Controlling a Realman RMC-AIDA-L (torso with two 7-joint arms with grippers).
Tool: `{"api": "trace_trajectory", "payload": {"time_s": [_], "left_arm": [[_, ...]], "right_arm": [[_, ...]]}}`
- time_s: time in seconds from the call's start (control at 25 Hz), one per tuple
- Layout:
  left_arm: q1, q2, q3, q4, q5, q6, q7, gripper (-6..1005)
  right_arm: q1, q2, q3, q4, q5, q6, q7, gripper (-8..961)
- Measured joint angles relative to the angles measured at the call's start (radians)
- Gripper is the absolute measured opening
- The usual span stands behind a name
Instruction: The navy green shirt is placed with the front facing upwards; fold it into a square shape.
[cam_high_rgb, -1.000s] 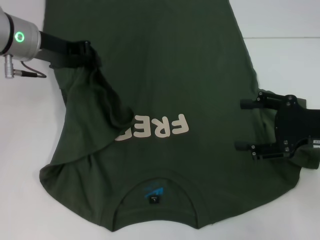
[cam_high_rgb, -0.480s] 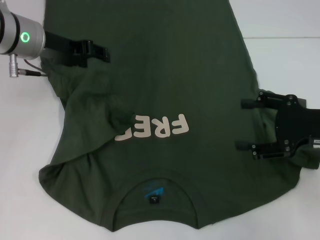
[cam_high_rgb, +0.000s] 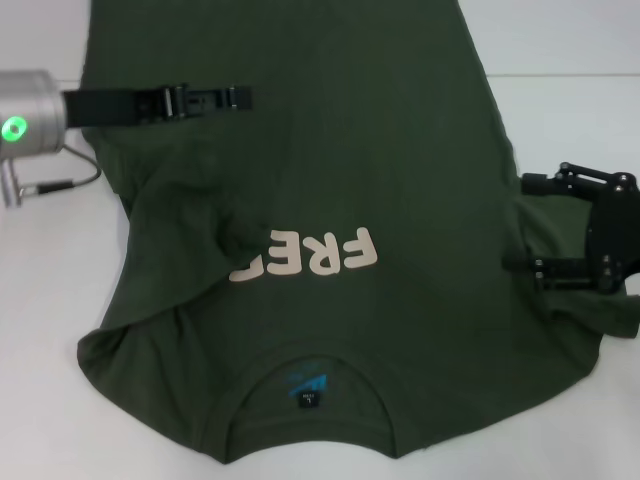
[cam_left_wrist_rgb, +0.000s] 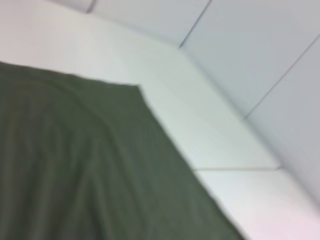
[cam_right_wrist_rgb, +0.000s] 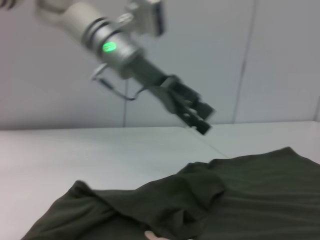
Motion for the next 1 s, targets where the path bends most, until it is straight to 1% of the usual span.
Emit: {"api": "trace_trajectory", "payload": {"time_s": [0.08,0.12,0.16,0.28,0.32,0.4,0.44,0.56,0.6,0.76,0.8,0.84,1.0], "left_arm": [[0.046,0.012,0.000,-0.045,-0.125,0.034,0.077,918],[0.094,0.015,0.000,-0.069,-0.217,0.086,0.178,917],[0.094,0.015,0.000,-0.069,-0.217,0.086,0.178,917],[0.170,0.004,-0.002,-0.065,-0.314,0.182,0.344,917],[0.183,0.001,-0.004,-0.064,-0.328,0.200,0.373,917],[0.214,-0.005,-0.012,-0.070,-0.354,0.260,0.463,917],[0.226,-0.007,-0.016,-0.082,-0.360,0.296,0.526,917],[0.247,-0.007,-0.025,-0.120,-0.351,0.370,0.672,916],[0.252,-0.006,-0.027,-0.129,-0.343,0.391,0.715,916],[0.262,0.003,-0.055,-0.163,-0.289,0.474,0.867,916],[0.263,0.004,-0.069,-0.170,-0.269,0.492,0.897,916],[0.264,0.005,-0.078,-0.174,-0.253,0.505,0.917,916],[0.269,0.009,-0.099,-0.177,-0.187,0.533,0.978,916]], "right_arm": [[-0.007,-0.001,0.022,-0.007,0.002,-0.005,0.027,914],[-0.011,-0.001,0.033,-0.016,0.002,-0.006,0.042,914],[-0.015,0.000,0.042,-0.026,0.003,-0.007,0.059,914],[-0.037,0.012,0.056,-0.075,0.004,-0.012,0.109,914],[-0.052,0.017,0.058,-0.115,0.004,-0.023,0.150,915],[-0.067,0.019,0.061,-0.152,0.007,-0.045,0.207,915],[-0.067,0.019,0.061,-0.152,0.007,-0.045,0.207,915],[-0.083,0.020,0.078,-0.199,0.014,-0.075,0.298,914],[-0.093,0.020,0.093,-0.237,0.015,-0.085,0.374,914],[-0.101,0.017,0.115,-0.303,0.007,-0.078,0.551,915],[-0.102,0.016,0.116,-0.322,0.002,-0.079,0.598,915],[-0.102,0.016,0.116,-0.322,0.002,-0.079,0.598,915],[-0.094,0.012,0.110,-0.431,-0.061,-0.094,0.823,915]]}}
